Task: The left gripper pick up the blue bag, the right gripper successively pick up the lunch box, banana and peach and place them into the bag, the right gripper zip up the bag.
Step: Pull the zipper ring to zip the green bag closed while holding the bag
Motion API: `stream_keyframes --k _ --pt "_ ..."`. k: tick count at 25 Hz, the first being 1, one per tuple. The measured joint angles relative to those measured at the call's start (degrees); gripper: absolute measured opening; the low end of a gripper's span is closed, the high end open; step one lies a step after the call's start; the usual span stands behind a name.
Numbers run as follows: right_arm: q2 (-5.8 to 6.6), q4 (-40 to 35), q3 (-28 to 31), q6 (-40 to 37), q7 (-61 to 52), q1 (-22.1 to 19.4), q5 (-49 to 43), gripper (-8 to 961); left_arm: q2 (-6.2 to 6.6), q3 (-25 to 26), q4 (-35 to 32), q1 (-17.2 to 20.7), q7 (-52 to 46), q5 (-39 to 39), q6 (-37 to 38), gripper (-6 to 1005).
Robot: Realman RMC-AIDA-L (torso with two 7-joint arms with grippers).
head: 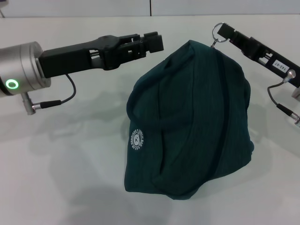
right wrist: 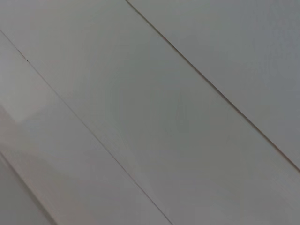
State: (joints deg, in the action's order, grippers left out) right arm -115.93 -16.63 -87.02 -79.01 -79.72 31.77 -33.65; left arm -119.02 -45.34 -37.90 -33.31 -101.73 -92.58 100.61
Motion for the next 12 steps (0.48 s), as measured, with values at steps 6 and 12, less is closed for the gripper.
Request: stream_keyframes --k 6,12 --pt "0.00 -0.34 0.00 0.22 0.10 0.13 -0.06 6 -0.17 -0.39 -0.12 -0.25 -0.37 -0.18 1.73 496" --pt "0.00 -0.40 0.00 0.27 0.17 0.71 -0.08 6 -0.33 -0.38 0.15 -0.50 -0.39 -0.70 1.27 626"
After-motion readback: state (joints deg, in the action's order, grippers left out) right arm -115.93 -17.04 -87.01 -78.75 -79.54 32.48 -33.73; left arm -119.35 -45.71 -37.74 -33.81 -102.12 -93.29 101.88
